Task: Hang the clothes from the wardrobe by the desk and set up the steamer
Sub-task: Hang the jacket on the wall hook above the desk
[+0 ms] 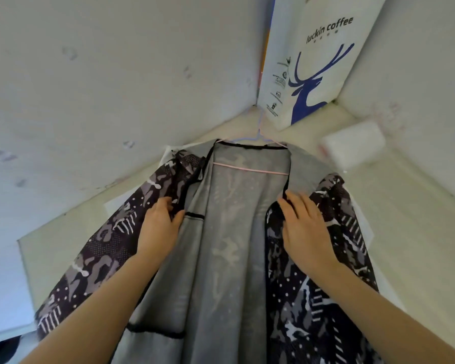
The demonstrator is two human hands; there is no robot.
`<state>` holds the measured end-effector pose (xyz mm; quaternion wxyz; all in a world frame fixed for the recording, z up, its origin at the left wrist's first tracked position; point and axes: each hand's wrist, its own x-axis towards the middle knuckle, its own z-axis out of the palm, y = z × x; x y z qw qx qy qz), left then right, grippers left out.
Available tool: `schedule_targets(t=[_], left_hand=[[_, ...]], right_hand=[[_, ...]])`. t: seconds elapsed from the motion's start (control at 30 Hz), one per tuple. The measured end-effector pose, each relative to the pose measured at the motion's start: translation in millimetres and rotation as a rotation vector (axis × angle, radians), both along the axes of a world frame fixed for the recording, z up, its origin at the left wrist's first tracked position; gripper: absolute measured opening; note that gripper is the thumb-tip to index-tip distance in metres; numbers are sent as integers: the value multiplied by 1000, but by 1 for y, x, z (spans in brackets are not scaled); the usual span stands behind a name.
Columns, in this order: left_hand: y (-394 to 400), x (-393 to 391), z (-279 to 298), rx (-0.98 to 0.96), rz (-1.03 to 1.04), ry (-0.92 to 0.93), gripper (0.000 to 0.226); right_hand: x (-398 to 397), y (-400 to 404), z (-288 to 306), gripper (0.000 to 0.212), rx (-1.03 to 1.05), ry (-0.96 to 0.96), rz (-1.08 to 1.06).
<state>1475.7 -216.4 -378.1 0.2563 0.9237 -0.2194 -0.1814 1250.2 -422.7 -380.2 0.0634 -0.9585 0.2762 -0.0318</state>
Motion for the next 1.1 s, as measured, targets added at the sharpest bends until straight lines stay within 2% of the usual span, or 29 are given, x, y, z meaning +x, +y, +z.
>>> schedule_targets(t=[0.1, 0.17, 0.33, 0.4, 0.5, 0.67, 0.8, 0.9, 0.97, 1.07, 1.1], left_hand=[[-1, -4, -1, 68, -39, -35, 38], [-2, -5, -1, 128, -87, -69, 33], [3, 0, 0, 203, -172, -145, 17], [5, 3, 4, 183, -178, -183, 14], [7, -1, 11, 104, -171, -219, 15], [5, -18, 40, -8, -66, -184, 14], [0, -45, 69, -128, -69, -180, 14], [-18, -61, 77, -227, -141, -187, 15], [-33, -67, 69, -222, -215, -212, 15], [-48, -74, 41, -88, -331, -200, 6], [-51, -75, 31, -19, -338, -177, 12]], right_hand=[[0, 11, 1, 82, 78, 37, -17], [3, 12, 2, 86, 75, 71, 5], [11, 8, 5, 57, 57, 125, 15], [11, 3, 2, 43, 77, 98, -22], [9, -1, 4, 35, 132, 36, -50], [17, -5, 36, 17, 266, -227, -67], [34, -13, 54, 12, 229, -346, -72], [52, -18, 59, 11, 197, -347, -100], [66, -22, 54, 11, 180, -328, -130], [79, -25, 36, 22, 179, -186, -150], [80, -24, 28, 29, 180, -119, -140]])
